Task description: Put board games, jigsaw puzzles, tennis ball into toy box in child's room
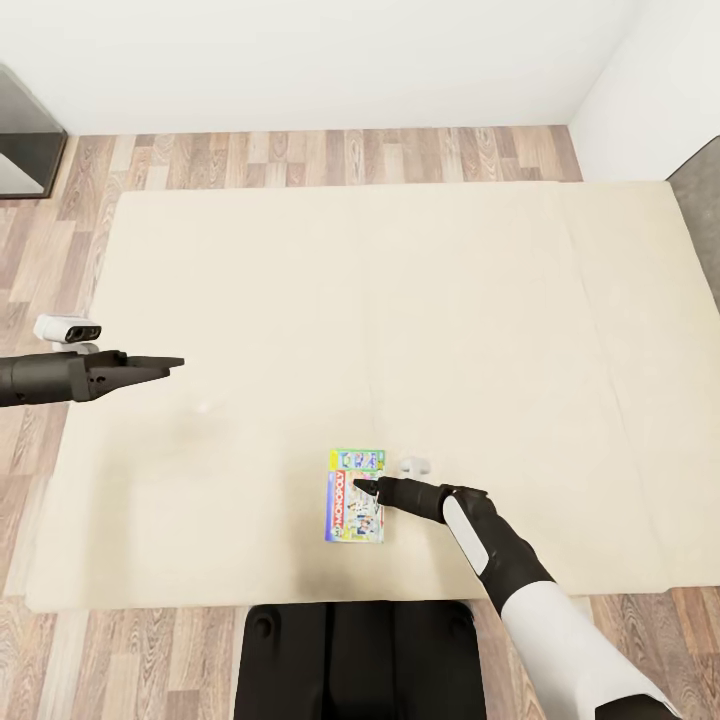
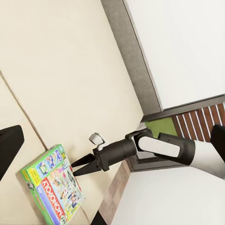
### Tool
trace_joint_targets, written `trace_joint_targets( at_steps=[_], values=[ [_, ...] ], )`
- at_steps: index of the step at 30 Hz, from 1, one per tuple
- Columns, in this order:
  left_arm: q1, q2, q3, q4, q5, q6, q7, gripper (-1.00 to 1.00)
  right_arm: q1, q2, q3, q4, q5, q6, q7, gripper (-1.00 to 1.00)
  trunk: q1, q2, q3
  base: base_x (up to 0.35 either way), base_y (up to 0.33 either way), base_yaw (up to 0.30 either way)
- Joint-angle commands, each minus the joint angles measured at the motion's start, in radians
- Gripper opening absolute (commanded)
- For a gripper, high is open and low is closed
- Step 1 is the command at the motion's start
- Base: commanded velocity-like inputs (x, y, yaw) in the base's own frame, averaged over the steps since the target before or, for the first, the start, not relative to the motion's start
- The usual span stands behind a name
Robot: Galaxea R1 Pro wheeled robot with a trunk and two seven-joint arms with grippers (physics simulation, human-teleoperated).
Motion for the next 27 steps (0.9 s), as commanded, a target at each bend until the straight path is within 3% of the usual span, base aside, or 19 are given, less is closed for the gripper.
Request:
trace_joint_targets(
  at_steps=[1, 27],
  values=[
    [0.000, 0.001, -0.001, 0.000, 0.000, 0.011, -0.004, 1.00, 0.000, 0.000, 0.000, -0.001, -0.004, 0.006, 0.000, 1.00, 0.001, -0.001, -0.001, 0.000, 0.018, 0.000],
    [0.000, 0.001, 0.000, 0.000, 0.000, 0.011, -0.004, 1.00, 0.000, 0.000, 0.001, 0.002, -0.003, 0.012, -0.005, 1.00, 0.001, -0.001, -0.001, 0.000, 0.015, 0.000]
  ],
)
